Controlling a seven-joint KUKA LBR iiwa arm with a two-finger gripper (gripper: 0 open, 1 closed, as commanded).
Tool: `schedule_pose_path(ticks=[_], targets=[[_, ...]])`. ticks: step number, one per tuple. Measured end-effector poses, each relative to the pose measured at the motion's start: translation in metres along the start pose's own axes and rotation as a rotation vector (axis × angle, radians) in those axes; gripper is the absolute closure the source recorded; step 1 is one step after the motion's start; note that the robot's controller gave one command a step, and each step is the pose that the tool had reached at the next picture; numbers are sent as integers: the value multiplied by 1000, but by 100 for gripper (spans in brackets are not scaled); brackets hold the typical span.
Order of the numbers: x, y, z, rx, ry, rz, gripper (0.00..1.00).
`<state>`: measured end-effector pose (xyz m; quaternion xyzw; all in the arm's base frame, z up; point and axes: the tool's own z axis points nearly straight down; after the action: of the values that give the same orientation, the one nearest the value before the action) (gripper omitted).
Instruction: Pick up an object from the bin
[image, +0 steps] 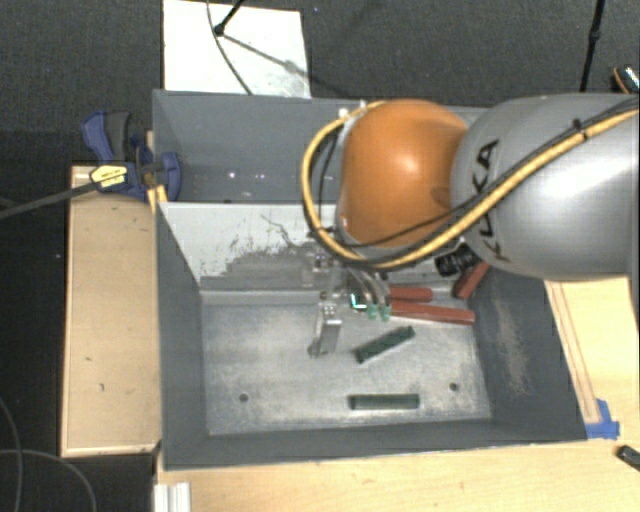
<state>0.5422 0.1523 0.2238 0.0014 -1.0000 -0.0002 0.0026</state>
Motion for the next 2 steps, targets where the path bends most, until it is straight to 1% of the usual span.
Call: schedule_pose_path(ticks=[1, 2], targets=[[-42, -59, 157, 2, 0, -102, 0], [2, -124, 154, 2, -3, 12, 0]])
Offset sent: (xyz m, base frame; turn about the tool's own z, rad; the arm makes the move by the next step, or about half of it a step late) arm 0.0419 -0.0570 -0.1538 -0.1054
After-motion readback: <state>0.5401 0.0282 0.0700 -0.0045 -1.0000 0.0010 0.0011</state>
